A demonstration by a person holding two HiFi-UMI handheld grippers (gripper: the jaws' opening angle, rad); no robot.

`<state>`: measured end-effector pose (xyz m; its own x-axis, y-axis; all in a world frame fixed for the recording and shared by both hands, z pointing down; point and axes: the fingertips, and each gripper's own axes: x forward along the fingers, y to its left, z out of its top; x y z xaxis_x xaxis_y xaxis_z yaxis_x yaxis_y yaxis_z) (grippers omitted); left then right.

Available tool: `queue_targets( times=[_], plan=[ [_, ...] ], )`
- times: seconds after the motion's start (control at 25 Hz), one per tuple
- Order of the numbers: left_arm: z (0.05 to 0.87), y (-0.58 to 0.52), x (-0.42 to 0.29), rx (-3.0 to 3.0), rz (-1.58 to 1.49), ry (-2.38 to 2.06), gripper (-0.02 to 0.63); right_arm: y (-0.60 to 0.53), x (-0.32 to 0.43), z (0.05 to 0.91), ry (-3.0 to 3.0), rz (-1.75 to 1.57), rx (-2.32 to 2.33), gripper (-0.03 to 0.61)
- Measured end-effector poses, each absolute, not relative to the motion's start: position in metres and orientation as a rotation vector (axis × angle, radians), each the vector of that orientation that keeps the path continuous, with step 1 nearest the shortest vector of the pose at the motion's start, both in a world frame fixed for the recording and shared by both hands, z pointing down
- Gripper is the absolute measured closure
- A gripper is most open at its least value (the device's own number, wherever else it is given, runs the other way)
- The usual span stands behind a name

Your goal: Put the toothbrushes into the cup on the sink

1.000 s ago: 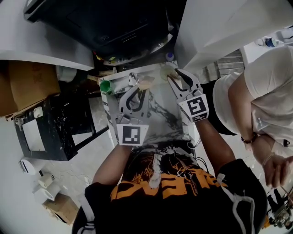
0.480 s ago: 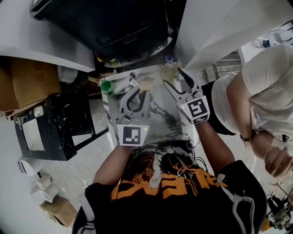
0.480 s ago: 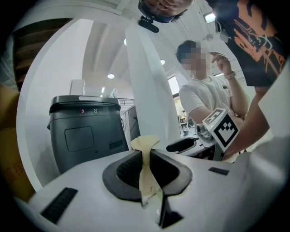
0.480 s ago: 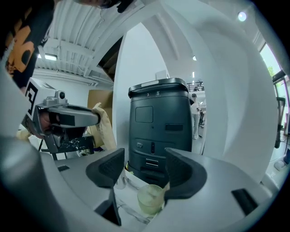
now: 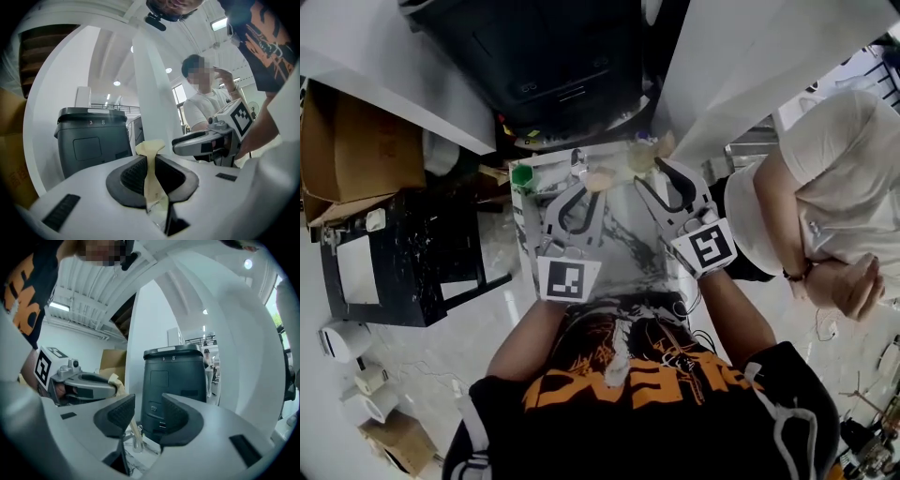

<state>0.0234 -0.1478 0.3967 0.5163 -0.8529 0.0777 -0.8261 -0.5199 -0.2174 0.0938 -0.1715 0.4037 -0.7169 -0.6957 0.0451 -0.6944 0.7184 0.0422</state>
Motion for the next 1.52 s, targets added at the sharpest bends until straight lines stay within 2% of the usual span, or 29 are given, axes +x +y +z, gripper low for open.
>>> queue_targets(
  times=[0.2,0.36,0.44,0.76,1.12,1.52],
  plan=[
    [0.383,-0.121,0.002,-2.584,-0.27,1.456,0.546,-0.141,0.075,0.356,-2.991,-0.081,1.128,0.449],
    [0.376,-0.106,-0.012,-2.585,-0.262,1.493,0.546,-0.126,0.06,0.342,-3.035,-0.055,1.083,0.534],
    [0.376,-0.103,-0.013,-2.587,-0.266,1.494,0.546,-0.122,0.054,0.34,-3.051,-0.054,1.061,0.552],
    [0.37,-0.097,-0.037,-2.534,-0.31,1.517,0.546,-0.118,0.024,0.344,-3.083,-0.018,0.958,0.563],
    [0.375,-0.118,-0.113,-2.398,-0.296,1.746,0.546,-0.135,-0.033,0.361,-3.096,0.007,0.757,0.565],
    [0.427,-0.161,-0.191,-2.302,-0.332,1.968,0.546,-0.162,-0.108,0.375,-3.117,0.051,0.57,0.565]
  ],
)
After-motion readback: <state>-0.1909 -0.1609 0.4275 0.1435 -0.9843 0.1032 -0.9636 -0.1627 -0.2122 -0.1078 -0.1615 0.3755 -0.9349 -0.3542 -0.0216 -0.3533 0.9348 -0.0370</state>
